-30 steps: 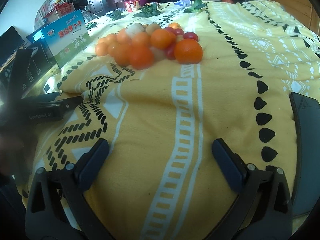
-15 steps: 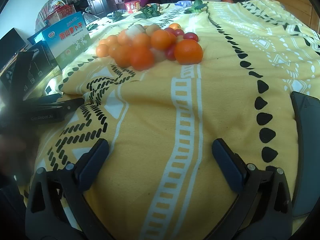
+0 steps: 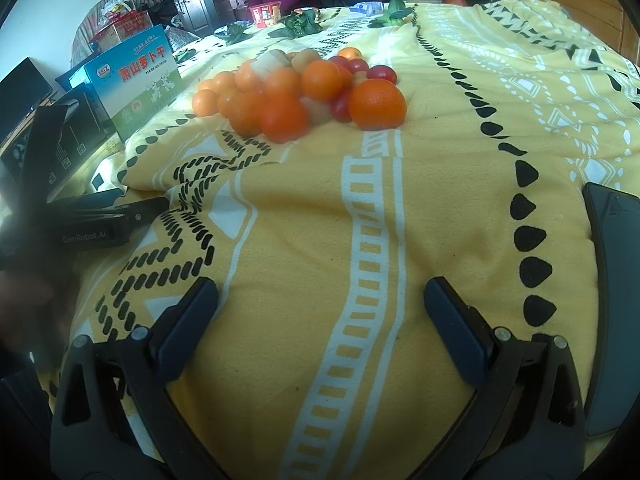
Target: Organize fruits
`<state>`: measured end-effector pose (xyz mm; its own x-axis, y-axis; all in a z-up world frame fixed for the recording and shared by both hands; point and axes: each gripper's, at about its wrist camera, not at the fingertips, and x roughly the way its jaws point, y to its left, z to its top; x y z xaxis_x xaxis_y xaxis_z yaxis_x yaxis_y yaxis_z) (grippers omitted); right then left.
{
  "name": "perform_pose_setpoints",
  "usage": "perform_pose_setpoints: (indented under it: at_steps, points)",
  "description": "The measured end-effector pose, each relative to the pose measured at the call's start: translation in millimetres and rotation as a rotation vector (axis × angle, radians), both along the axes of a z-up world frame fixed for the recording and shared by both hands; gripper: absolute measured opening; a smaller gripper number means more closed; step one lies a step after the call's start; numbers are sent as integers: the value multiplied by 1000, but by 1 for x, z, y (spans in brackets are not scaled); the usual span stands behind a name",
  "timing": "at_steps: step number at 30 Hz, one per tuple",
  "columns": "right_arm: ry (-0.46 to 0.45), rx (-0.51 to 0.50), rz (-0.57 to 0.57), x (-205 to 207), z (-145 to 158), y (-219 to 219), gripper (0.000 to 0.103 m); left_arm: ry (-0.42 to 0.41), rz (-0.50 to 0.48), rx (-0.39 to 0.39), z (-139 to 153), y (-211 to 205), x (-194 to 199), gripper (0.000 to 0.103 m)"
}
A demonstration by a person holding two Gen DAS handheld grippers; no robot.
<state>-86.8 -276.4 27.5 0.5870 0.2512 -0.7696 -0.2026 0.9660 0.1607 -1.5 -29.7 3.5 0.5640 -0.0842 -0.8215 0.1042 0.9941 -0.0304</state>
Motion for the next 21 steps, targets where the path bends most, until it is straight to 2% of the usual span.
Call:
perform_pose_setpoints:
  at_steps: [21]
  points:
    - [2,-2,0,1,0,2,103,-1,0,-2,0,0,0,103]
